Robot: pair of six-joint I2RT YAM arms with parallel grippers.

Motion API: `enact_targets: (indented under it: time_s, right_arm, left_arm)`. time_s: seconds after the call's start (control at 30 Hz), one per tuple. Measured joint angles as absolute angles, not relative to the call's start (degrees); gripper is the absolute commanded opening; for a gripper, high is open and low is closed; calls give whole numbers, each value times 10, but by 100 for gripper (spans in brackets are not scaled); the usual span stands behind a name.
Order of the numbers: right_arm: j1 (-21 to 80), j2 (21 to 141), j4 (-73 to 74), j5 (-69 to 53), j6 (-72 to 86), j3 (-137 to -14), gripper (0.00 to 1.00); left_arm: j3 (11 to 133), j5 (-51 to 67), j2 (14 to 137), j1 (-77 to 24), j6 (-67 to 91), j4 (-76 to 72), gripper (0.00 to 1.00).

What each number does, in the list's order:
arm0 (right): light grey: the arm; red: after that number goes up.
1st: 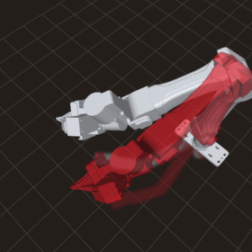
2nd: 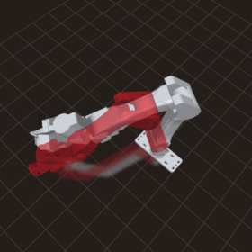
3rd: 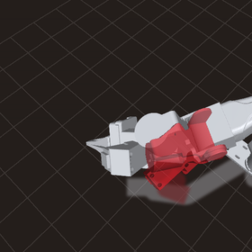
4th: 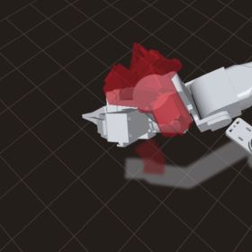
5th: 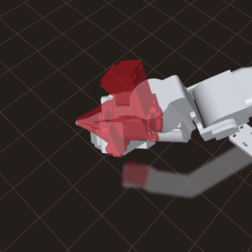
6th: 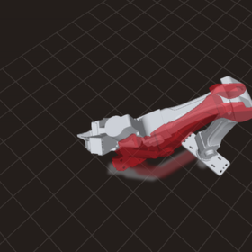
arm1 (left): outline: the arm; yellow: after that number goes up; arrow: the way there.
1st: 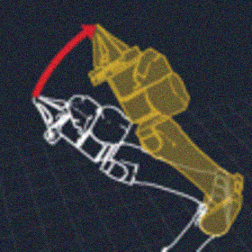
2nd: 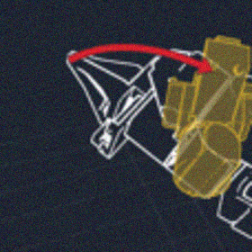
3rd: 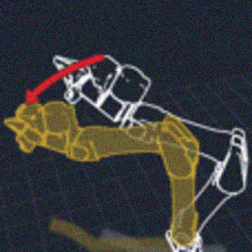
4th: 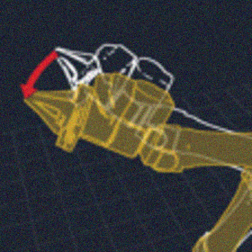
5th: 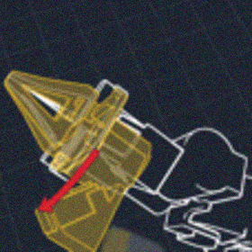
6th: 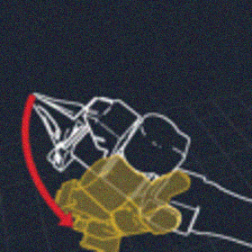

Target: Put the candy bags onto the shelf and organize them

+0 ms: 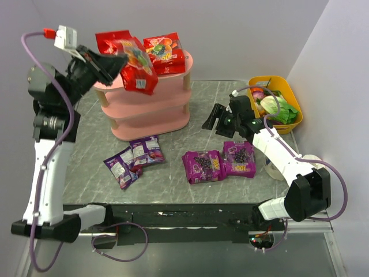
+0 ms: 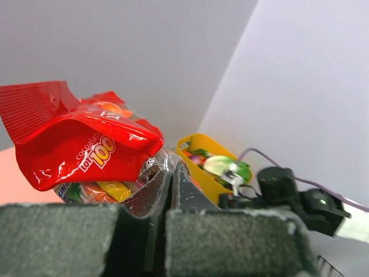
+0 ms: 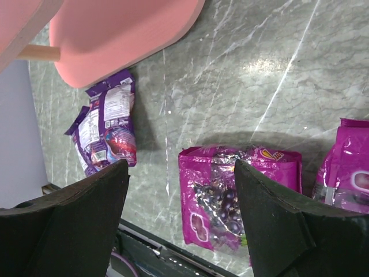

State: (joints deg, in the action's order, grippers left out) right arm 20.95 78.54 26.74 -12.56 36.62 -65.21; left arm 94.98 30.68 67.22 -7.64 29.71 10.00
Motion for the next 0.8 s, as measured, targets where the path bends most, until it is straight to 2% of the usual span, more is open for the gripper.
enact_targets:
  time_s: [0.43,0.6,0.8]
  right_arm:
    - [181,787,267,-135,357,-652,80]
    - [173,790,267,-136,355,-652,80]
    - [168,792,266,-143,355,-652,80]
  left_arm:
    - [965,481,835,109,459,-25,1]
    - [903,519,847,128,514,-80,4]
    - [885,528,847,128,502,-62,6]
